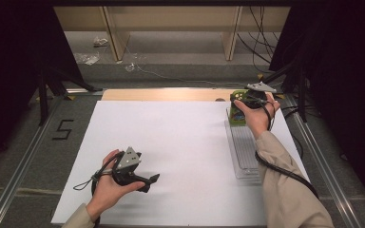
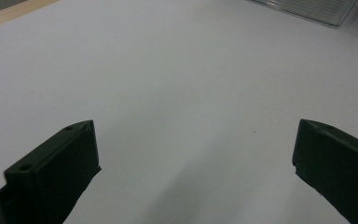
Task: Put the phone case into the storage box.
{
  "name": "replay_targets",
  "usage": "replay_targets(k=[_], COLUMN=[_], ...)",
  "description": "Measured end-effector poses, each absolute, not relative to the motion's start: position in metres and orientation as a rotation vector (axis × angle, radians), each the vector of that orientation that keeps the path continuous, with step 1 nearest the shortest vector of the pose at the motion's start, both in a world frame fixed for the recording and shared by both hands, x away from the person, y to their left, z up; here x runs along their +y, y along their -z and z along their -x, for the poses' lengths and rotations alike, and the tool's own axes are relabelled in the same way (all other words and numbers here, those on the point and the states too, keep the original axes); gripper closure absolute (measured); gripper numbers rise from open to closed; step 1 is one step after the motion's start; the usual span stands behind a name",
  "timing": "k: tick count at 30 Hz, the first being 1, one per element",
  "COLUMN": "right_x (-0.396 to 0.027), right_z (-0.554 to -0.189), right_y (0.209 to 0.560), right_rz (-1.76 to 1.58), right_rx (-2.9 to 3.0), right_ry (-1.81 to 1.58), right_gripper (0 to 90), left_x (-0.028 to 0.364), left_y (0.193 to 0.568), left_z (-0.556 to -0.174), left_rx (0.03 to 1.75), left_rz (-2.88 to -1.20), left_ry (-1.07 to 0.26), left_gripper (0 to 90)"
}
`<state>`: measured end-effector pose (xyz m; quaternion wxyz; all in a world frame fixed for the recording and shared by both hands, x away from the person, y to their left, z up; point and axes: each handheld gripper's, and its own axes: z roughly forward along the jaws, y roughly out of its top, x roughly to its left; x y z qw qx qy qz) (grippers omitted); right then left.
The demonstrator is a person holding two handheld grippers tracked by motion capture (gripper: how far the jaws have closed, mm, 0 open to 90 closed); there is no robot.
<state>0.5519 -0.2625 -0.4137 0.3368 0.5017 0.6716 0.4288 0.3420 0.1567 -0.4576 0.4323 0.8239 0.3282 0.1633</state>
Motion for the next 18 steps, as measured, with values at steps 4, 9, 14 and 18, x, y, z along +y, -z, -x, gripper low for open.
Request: replay_targets(k=[4, 9, 14, 18], right_x=[-0.2616, -0.2611, -0.2586, -0.2582], right_z=[-0.5517, -0.5521, -0.5519, -0.5527], right_y=[0.4147, 0.4155, 0.4174, 0.4182], right_rz=[-1.302, -1.304, -1.288, -1.291], right_rx=[1.745, 1.735, 1.724, 1.718], right_ry=[-1.118, -1.115, -1.114, -1.115], right_gripper=[17.0, 16.8, 16.6, 16.5], left_x=[0.1566, 0.1565, 0.1561, 0.1561], left_y=[0.4578, 0.4579, 0.4584, 0.4586], left_z=[-0.3419, -0.3419, -0.3420, -0.3421], left_rx=[0.818, 0.819, 0.817, 0.817], left_rz=[-2.054, -2.051, -2.053, -2.052], left_ry=[-0.406, -0.407, -0.405, -0.405], left_gripper=[0.0, 0.0, 0.0, 0.0])
